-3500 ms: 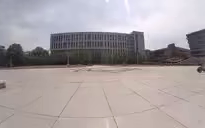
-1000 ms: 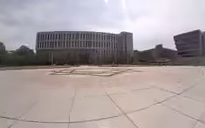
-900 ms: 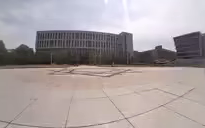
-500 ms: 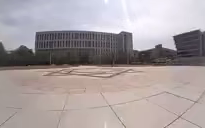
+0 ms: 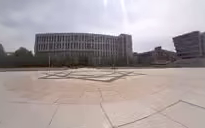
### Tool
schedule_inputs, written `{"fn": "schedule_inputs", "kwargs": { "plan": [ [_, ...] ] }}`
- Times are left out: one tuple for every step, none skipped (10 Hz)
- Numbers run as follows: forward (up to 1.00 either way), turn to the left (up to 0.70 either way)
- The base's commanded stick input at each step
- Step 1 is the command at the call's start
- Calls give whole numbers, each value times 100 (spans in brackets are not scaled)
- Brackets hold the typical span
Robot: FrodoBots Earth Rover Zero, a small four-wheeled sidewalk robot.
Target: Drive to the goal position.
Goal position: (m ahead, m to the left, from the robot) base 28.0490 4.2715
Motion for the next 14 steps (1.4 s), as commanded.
{"fn": "schedule_inputs", "kwargs": {
  "plan": [
    [100, 0],
    [100, 0],
    [100, 3],
    [100, 16],
    [100, 25],
    [100, 34],
    [100, 0],
    [100, 0],
    [100, 0],
    [100, 0],
    [100, 0],
    [100, 0],
    [100, 0],
    [100, 0]
  ]
}}
